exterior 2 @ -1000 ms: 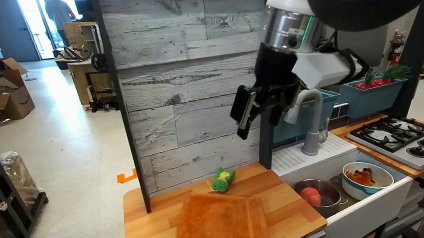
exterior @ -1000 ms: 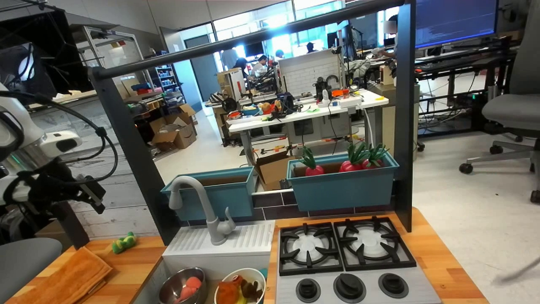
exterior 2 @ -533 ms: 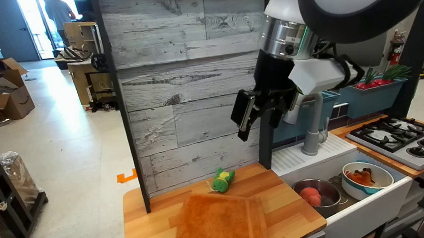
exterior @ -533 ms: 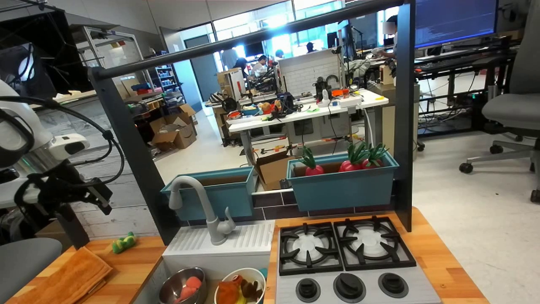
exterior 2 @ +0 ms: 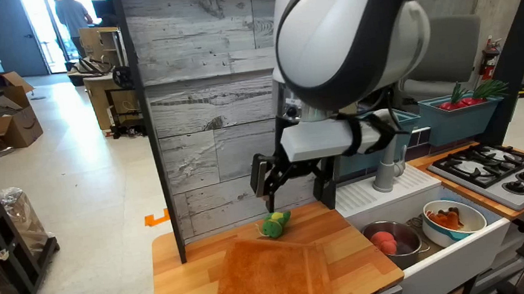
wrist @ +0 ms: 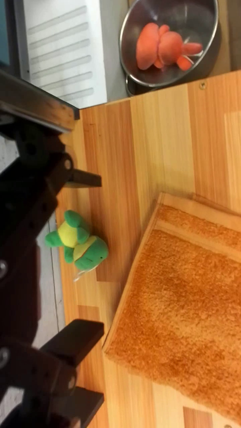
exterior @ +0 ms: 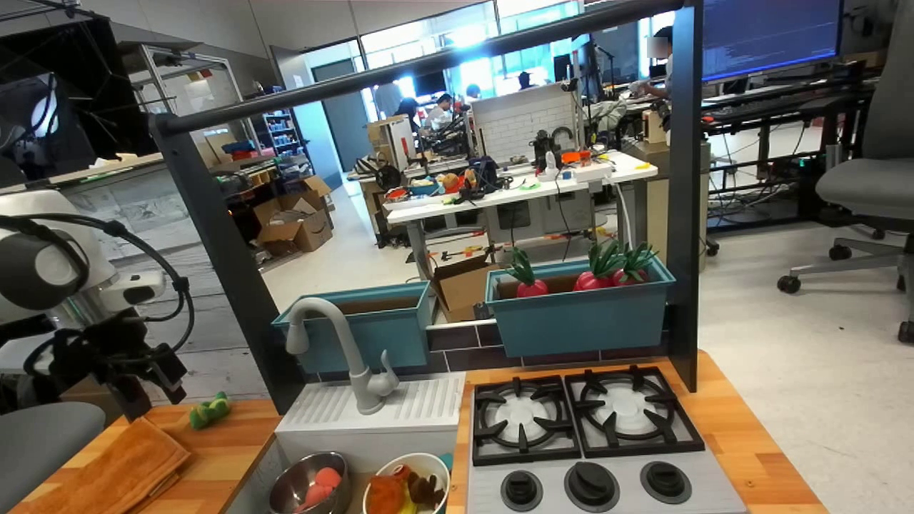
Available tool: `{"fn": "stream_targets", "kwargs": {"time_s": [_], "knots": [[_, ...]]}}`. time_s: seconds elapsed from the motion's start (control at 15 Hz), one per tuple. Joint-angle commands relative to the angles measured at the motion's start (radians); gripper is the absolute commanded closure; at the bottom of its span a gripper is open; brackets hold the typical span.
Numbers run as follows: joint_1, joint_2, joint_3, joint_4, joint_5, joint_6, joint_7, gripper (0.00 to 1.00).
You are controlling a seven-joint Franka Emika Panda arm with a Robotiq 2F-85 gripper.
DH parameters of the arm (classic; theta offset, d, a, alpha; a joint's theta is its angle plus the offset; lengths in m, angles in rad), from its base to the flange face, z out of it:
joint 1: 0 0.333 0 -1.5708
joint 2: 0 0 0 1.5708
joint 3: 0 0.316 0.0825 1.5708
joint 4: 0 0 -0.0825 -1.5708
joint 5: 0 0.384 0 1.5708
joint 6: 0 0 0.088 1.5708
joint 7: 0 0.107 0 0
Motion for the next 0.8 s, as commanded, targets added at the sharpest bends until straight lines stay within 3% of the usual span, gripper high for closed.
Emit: {"fn": "stream_targets", "kwargs": {"time_s": [0.0, 0.4, 0.73], "knots": [[0.051, 0.164, -0.036, 0.244, 0.024, -0.105, 0.108, 0.0], [0.082, 0.368, -0.093, 0.55, -0.002, -0.153, 0.241, 0.0], [0.08, 0.488, -0.112, 0.724, -0.006, -0.28, 0.308, 0.0]]}}
